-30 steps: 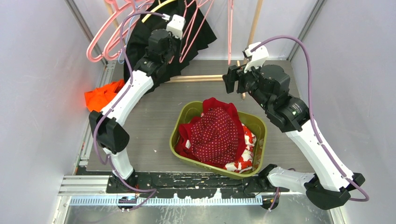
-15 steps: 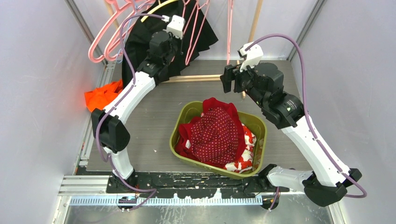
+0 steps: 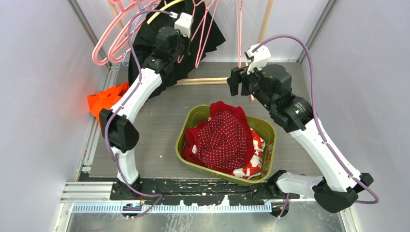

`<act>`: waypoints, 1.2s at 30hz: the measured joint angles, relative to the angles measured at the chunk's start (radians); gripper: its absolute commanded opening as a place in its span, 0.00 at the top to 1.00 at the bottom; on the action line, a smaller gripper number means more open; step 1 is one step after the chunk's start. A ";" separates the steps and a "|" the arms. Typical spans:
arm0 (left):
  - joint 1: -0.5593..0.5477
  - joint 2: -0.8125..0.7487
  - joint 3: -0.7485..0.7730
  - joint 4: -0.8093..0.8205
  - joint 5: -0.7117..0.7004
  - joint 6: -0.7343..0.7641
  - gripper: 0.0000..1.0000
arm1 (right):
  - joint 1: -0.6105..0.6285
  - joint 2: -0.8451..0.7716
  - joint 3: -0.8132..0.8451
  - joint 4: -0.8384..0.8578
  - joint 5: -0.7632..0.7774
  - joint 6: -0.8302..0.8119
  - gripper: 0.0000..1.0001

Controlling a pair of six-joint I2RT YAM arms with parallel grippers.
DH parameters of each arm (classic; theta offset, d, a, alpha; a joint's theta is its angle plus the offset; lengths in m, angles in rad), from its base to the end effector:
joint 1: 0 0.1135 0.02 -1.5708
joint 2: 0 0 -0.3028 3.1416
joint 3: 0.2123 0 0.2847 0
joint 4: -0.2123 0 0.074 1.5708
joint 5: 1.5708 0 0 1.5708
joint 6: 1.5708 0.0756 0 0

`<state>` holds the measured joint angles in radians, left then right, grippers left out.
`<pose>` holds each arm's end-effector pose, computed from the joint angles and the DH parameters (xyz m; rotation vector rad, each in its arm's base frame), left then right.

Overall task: Remove the skirt from the hanger
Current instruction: Place the hanger at the clothesline.

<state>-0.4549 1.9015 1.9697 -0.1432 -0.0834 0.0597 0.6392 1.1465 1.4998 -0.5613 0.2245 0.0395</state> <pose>0.4886 -0.2320 0.4675 0.3580 1.6114 -0.2329 0.2349 0.1537 0.5115 -0.3693 1.7440 0.2905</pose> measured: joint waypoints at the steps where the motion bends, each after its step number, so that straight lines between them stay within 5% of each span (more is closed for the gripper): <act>1: 0.004 0.011 0.013 -0.021 0.013 -0.005 1.00 | 0.000 0.000 0.000 0.000 0.000 0.000 0.24; 7: 0.019 0.066 0.103 -0.106 0.092 -0.028 0.97 | -0.002 -0.001 0.000 0.001 0.000 0.000 0.24; 9: 0.019 0.065 0.103 -0.110 0.107 -0.031 0.81 | -0.004 -0.001 0.000 0.001 0.000 0.001 0.24; 10: 0.019 0.065 0.101 -0.109 0.111 -0.031 0.57 | -0.005 -0.001 0.000 0.001 0.000 0.001 0.23; 12: 0.019 0.062 0.090 -0.122 0.114 -0.025 0.34 | -0.007 -0.001 -0.003 0.005 -0.001 0.005 0.23; 18: 0.019 0.061 0.064 -0.178 0.104 -0.017 0.10 | -0.009 -0.001 -0.011 0.008 -0.015 0.016 0.23; 36: 0.019 -0.184 0.046 -0.229 0.061 0.055 0.08 | -0.013 -0.001 -0.042 0.013 -0.055 0.043 0.23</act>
<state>-0.4362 1.7176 2.0155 -0.3721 -0.0223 0.1146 0.6262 1.1458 1.4582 -0.5480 0.1699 0.0822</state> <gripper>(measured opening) 0.914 0.770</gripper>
